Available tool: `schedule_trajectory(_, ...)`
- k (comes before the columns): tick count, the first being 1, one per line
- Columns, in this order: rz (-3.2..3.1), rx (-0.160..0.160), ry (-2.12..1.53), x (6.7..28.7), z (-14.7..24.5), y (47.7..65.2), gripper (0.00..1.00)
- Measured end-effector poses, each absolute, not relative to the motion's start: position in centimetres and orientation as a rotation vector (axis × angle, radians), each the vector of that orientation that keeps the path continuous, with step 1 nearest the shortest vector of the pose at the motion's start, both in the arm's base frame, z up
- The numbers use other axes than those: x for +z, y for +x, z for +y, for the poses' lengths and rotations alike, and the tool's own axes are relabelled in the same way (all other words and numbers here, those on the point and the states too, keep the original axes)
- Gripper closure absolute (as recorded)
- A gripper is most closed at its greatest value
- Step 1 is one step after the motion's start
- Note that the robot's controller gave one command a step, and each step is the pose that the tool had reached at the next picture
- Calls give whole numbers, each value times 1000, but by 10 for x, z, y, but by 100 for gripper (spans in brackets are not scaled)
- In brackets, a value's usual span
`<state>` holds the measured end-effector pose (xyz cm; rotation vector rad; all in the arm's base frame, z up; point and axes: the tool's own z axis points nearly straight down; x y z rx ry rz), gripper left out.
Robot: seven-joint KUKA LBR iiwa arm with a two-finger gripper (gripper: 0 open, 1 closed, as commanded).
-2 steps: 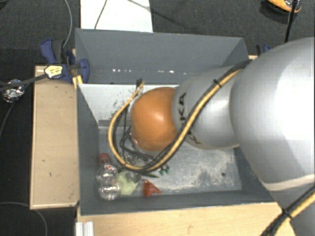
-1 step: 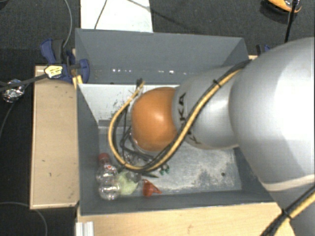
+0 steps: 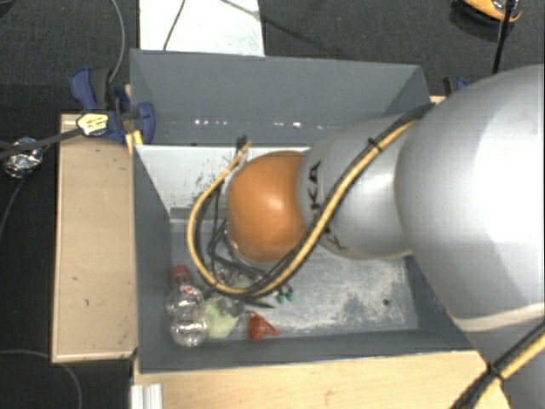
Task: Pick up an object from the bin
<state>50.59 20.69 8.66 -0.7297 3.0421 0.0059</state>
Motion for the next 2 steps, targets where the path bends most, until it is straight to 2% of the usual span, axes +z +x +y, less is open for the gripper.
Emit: schedule_trajectory(2, 3044, 6, -725, 87, 207, 506, 100)
